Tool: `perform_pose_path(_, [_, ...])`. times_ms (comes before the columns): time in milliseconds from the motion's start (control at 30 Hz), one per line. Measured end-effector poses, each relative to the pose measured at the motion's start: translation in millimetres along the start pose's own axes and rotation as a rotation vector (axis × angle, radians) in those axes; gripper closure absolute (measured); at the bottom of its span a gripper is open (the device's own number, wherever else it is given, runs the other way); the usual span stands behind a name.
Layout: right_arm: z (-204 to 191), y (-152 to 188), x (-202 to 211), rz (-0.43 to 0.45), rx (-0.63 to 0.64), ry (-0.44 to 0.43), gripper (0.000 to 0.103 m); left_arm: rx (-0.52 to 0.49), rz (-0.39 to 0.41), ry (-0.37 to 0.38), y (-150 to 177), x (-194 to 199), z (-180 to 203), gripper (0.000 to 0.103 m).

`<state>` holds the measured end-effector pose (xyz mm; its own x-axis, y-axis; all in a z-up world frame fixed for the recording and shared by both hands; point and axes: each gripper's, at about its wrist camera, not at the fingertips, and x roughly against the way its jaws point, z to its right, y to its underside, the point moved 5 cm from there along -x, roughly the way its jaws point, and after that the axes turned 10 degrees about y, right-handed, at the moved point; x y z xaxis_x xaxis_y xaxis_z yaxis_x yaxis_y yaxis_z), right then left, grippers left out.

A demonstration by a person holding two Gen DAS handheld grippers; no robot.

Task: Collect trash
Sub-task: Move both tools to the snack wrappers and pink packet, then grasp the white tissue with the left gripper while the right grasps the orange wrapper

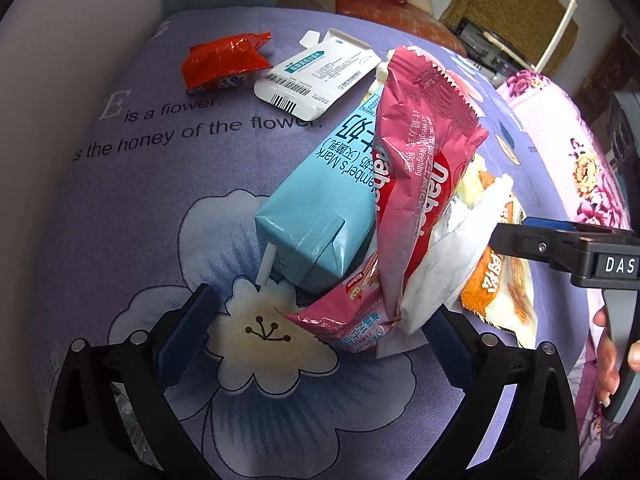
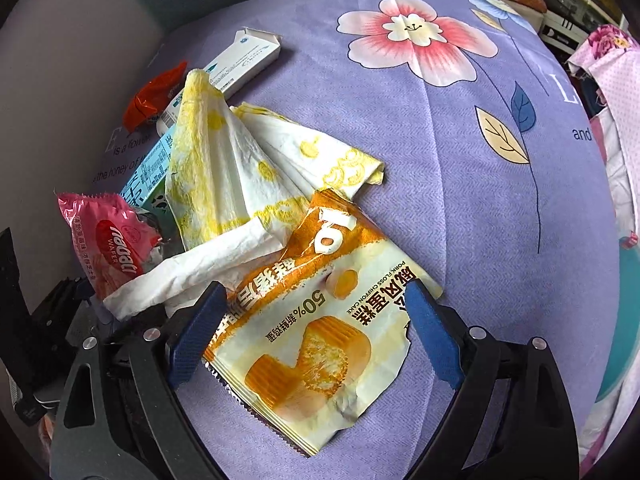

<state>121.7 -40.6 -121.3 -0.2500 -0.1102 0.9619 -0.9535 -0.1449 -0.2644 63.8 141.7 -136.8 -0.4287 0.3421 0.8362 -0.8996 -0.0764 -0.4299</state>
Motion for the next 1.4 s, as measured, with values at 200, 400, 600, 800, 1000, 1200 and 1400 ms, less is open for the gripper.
perform_pose_path(200, [8.0, 20.2, -4.2, 0.029, 0.04, 0.046, 0.025, -0.005, -0.001, -0.02, -0.7, -2.3, 4.4, 0.004])
perform_pose_path(400, [18.7, 35.7, 3.5, 0.075, 0.077, 0.077, 0.043, 0.002, -0.004, -0.031, 2.4, 0.7, 5.3, 0.004])
perform_pose_path(600, [47.5, 54.2, 21.7, 0.105, 0.042, 0.082, 0.057, -0.023, 0.058, -0.073, 4.4, 24.8, 16.0, 0.004])
perform_pose_path(800, [84.6, 67.1, 35.0, 0.126, -0.062, 0.065, 0.057, -0.118, 0.169, -0.092, -5.3, 60.9, 50.2, 0.004])
perform_pose_path(1000, [108.2, 78.9, 35.1, 0.116, -0.135, 0.028, 0.057, -0.324, 0.116, -0.107, -4.3, 41.0, 107.1, 0.004])
perform_pose_path(1200, [121.0, 87.6, 43.1, 0.135, -0.167, 0.008, 0.057, -0.365, 0.016, -0.059, 8.3, 3.7, 127.2, 0.005])
perform_pose_path(1400, [131.0, 94.9, 39.7, 0.127, -0.198, -0.016, 0.056, -0.273, -0.087, 0.001, 19.1, -21.1, 117.1, 0.034])
